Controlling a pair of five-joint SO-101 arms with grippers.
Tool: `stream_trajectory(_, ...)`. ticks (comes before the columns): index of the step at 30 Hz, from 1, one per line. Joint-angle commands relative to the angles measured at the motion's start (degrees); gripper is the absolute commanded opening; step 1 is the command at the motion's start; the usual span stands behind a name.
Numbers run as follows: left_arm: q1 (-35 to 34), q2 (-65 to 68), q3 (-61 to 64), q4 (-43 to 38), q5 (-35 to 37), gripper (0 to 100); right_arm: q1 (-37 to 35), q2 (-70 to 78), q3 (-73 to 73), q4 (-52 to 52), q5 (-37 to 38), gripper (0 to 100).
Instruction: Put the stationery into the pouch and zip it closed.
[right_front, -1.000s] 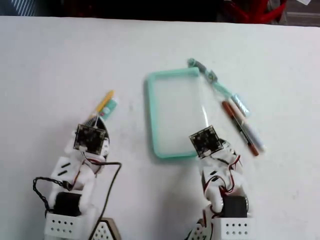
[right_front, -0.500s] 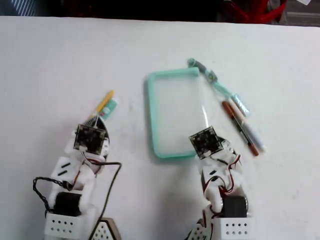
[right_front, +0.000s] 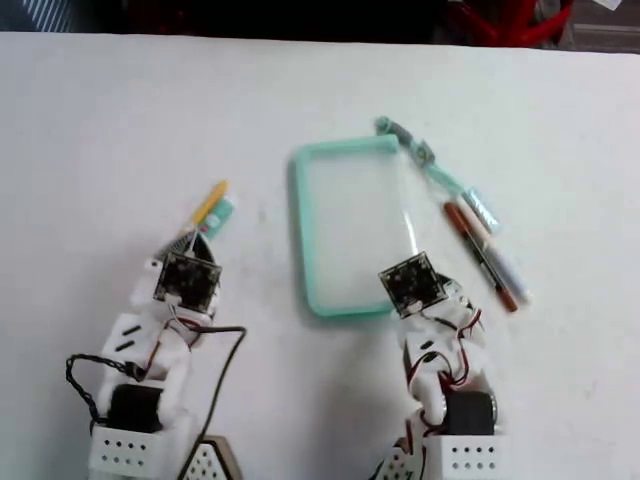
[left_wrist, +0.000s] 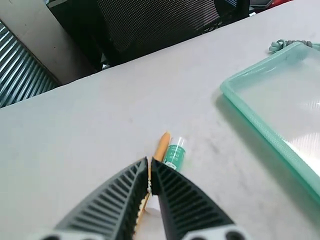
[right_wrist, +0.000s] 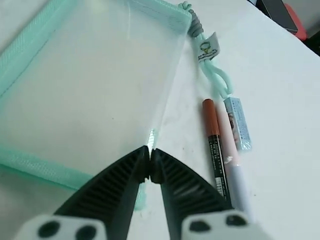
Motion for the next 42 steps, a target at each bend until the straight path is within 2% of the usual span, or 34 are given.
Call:
stream_trajectory(1,0.0,-0.4,-0.4,-1.1,2.0,3,2.6,-0.2,-5.6,-0.7,-5.6,7.9)
stream_trajectory(4,0.0,-0.4,-0.4,-1.1,3.9,3,-2.4,-0.1,-10.1,-2.2,-6.5,13.5)
stream_trajectory(7,1.4,-0.3,-0.3,-0.7,3.8,3,-6.5,1.6,-16.5,-1.1,-6.6,9.0)
stream_trajectory(10,3.1,-0.3,-0.4,1.1,3.7,3,-6.7,9.2,-24.4,0.0,-7.0,6.7)
stream_trajectory(17,3.4,-0.3,-0.4,1.2,1.3,3,-6.0,41.8,-43.1,0.7,-6.8,10.6)
stream_trajectory(30,3.3,-0.3,-0.3,1.1,1.2,3,-3.7,100.4,-96.0,17.2,-7.0,10.8)
stream_trajectory(42,3.3,-0.3,-0.3,1.2,1.1,3,0.6,142.5,-140.1,18.0,-6.7,11.1)
